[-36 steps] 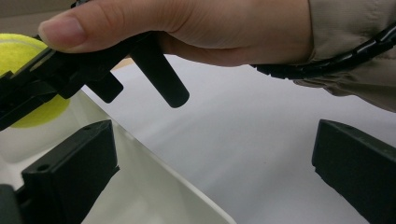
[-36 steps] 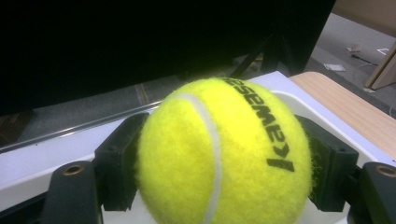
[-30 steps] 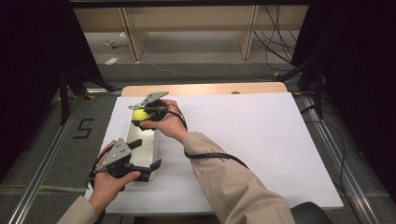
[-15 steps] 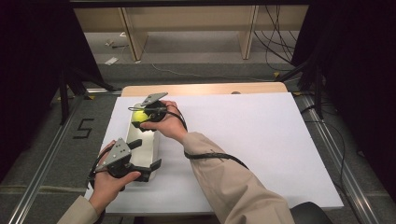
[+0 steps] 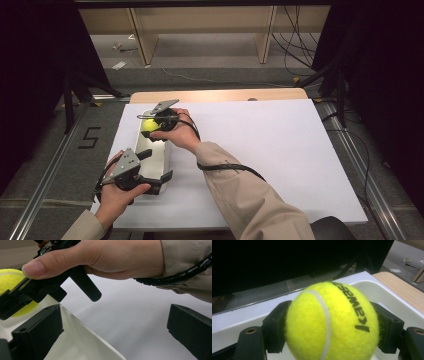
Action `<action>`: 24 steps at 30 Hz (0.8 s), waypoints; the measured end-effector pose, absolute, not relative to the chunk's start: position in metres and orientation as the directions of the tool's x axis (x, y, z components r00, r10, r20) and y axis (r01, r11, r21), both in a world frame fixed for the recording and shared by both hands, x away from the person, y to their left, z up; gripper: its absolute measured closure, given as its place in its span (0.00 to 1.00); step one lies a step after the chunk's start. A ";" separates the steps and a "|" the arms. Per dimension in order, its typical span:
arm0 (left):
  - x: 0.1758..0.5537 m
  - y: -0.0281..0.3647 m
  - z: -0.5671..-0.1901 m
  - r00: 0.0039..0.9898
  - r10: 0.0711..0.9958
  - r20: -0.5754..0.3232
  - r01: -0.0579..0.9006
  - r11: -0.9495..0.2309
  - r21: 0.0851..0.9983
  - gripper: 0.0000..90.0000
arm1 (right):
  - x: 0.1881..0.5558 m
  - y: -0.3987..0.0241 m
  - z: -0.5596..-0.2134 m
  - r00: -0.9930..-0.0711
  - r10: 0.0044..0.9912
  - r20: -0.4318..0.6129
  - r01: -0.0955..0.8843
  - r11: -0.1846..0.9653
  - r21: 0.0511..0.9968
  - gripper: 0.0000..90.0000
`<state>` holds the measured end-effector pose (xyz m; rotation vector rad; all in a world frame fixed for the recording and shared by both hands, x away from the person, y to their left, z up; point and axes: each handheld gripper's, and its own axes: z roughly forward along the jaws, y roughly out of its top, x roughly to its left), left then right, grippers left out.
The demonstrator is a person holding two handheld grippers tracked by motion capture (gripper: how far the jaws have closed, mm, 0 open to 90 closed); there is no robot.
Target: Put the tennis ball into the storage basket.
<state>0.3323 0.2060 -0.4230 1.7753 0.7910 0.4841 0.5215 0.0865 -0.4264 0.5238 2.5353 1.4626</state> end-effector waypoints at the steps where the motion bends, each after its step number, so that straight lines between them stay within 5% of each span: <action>1: 0.332 0.206 -0.423 0.696 0.716 -0.055 0.277 -0.197 0.940 0.00 | 0.522 0.086 -0.427 -0.924 0.380 0.029 0.216 0.459 0.862 0.30; 24: 0.332 0.206 -0.423 0.696 0.716 -0.054 0.276 -0.198 0.941 0.00 | 0.520 0.089 -0.431 -0.931 0.361 0.048 0.231 0.483 0.845 0.28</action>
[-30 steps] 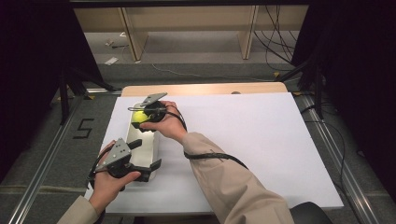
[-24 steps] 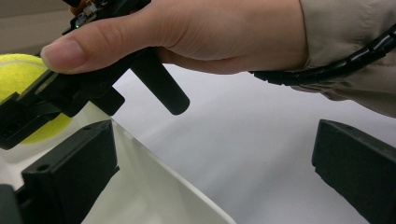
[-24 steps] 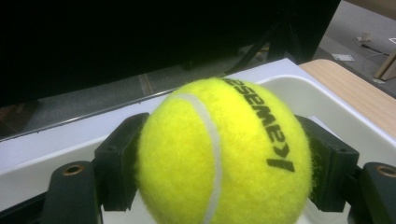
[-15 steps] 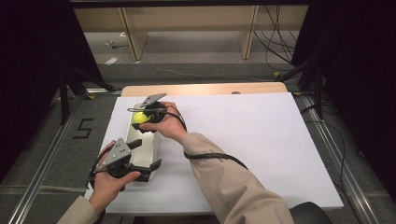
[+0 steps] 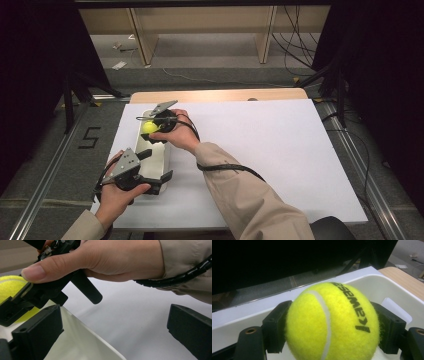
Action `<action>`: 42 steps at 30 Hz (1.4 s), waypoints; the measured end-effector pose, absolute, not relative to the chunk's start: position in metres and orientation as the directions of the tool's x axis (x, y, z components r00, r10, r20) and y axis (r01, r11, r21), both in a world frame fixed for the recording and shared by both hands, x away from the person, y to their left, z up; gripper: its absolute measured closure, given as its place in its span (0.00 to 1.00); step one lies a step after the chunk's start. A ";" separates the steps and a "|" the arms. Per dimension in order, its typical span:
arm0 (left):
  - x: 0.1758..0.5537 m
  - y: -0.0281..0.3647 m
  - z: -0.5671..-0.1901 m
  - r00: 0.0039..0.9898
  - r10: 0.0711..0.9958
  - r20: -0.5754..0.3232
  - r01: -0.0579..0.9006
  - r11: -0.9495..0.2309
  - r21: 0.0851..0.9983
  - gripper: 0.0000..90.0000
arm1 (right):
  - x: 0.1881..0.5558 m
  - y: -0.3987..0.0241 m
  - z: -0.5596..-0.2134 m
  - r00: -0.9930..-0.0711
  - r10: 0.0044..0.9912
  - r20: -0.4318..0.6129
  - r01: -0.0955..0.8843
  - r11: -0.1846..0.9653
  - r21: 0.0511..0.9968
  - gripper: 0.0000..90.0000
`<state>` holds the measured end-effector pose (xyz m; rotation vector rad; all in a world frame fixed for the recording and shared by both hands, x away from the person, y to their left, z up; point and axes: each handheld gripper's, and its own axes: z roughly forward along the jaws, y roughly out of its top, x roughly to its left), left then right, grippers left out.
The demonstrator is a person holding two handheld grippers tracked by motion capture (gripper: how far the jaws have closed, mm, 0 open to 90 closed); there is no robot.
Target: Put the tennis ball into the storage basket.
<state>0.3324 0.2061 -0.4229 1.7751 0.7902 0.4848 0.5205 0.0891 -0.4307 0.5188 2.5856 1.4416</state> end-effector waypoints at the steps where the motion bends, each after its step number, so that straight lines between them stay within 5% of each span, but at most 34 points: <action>1: 0.332 0.206 -0.423 0.696 0.716 -0.053 0.276 -0.198 0.940 0.00 | 0.520 0.089 -0.431 -0.931 0.362 0.048 0.231 0.482 0.845 0.27; 6: 0.332 0.206 -0.423 0.696 0.716 -0.054 0.277 -0.197 0.940 0.00 | 0.521 0.088 -0.426 -0.927 0.371 0.050 0.228 0.454 0.861 0.17; 42: 0.332 0.206 -0.422 0.696 0.716 -0.051 0.274 -0.199 0.941 0.00 | 0.518 0.050 -0.408 -0.914 0.403 0.040 0.211 0.390 0.896 0.16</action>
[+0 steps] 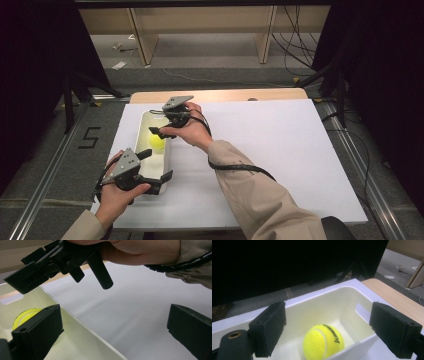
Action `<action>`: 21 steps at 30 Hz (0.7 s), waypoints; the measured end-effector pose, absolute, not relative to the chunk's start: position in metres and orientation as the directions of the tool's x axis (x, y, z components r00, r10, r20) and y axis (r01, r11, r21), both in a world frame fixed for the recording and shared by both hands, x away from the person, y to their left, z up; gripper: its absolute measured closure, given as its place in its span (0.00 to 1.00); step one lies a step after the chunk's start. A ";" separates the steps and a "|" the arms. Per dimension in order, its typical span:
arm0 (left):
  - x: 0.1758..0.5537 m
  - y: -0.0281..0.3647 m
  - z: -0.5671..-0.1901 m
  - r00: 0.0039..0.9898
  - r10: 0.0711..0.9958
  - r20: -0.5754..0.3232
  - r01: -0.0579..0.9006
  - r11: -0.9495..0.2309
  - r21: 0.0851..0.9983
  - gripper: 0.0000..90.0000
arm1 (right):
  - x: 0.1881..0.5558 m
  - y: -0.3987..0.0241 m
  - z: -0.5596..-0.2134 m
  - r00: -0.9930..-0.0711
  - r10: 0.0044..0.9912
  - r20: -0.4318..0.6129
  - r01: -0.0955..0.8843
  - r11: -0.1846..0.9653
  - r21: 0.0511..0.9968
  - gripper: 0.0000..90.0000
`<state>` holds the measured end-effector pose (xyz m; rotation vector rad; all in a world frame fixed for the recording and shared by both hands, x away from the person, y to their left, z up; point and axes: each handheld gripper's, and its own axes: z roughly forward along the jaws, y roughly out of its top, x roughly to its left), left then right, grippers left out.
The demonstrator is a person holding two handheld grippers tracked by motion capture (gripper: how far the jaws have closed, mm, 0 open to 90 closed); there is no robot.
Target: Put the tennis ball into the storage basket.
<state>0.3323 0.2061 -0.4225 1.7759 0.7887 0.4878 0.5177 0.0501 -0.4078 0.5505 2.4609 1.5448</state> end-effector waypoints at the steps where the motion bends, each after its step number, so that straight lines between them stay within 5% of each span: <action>1: 0.332 0.206 -0.422 0.695 0.717 -0.050 0.274 -0.200 0.941 0.00 | 0.518 0.048 -0.407 -0.914 0.404 0.042 0.214 0.390 0.896 0.16; 21: 0.332 0.206 -0.423 0.692 0.720 -0.053 0.277 -0.196 0.941 0.00 | 0.515 0.003 -0.403 -0.895 0.445 0.039 0.224 0.373 0.900 0.17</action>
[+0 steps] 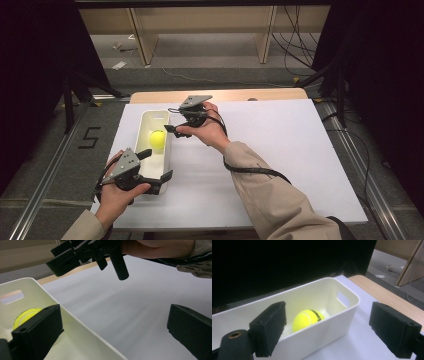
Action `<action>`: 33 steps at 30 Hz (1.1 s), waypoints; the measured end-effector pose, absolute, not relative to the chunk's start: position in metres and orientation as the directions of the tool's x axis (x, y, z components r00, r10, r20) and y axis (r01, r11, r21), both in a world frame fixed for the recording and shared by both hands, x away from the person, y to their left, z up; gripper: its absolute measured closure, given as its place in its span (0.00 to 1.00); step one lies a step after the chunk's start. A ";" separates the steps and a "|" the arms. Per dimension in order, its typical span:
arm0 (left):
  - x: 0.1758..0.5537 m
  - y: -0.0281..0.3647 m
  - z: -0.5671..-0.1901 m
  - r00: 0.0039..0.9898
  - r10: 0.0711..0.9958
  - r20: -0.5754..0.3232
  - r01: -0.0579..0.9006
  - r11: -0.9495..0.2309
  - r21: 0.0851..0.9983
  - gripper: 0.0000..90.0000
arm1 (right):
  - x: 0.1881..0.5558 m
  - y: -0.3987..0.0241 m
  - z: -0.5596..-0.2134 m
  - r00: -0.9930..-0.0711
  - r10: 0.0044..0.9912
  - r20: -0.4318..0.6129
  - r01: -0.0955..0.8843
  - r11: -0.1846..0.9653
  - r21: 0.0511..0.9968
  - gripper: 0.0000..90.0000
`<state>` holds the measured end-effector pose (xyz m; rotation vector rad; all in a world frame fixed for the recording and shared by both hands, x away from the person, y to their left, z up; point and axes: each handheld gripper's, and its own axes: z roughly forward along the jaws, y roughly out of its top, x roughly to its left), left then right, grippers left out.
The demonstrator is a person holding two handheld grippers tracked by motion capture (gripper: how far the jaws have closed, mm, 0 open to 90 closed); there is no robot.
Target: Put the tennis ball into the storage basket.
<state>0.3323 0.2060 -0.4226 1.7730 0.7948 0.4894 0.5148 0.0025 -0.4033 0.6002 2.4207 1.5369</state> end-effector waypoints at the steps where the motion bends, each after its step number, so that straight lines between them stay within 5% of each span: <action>1: 0.332 0.206 -0.423 0.692 0.720 -0.054 0.277 -0.196 0.941 0.00 | 0.515 0.001 -0.403 -0.893 0.448 0.037 0.223 0.370 0.902 0.17; 33: 0.332 0.206 -0.423 0.691 0.721 -0.054 0.278 -0.195 0.941 0.00 | 0.508 -0.067 -0.410 -0.855 0.517 0.037 0.254 0.357 0.899 0.17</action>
